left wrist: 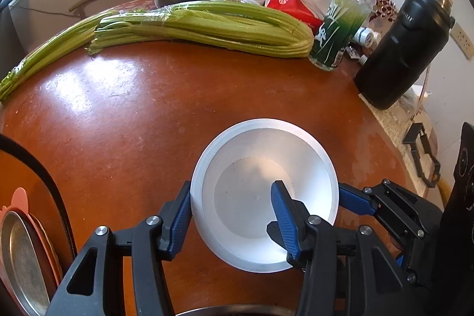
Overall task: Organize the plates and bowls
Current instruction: 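Carry the second paper bowl with the left tool over the first paper bowl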
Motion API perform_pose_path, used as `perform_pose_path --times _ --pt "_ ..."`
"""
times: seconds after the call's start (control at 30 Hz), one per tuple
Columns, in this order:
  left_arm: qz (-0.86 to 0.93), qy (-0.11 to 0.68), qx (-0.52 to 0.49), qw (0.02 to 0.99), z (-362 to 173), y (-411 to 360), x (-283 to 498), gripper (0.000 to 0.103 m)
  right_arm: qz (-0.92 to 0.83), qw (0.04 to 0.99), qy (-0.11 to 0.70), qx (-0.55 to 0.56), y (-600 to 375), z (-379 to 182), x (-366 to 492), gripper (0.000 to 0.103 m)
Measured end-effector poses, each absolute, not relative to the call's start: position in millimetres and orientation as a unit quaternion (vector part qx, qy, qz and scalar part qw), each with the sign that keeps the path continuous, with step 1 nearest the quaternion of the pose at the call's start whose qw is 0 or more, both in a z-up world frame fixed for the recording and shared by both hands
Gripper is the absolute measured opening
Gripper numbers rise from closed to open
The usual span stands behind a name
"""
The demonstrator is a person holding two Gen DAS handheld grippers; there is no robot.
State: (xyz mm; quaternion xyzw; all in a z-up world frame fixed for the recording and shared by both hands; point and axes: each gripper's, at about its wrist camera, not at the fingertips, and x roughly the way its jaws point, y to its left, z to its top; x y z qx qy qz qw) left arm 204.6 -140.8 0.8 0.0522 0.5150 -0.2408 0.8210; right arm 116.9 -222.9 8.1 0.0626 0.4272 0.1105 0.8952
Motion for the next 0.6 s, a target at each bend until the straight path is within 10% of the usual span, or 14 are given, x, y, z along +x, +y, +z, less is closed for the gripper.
perform_pose_path --times 0.6 --pt "-0.242 0.467 0.04 0.849 40 -113 179 0.052 0.119 0.913 0.388 0.044 -198 45 94 0.057"
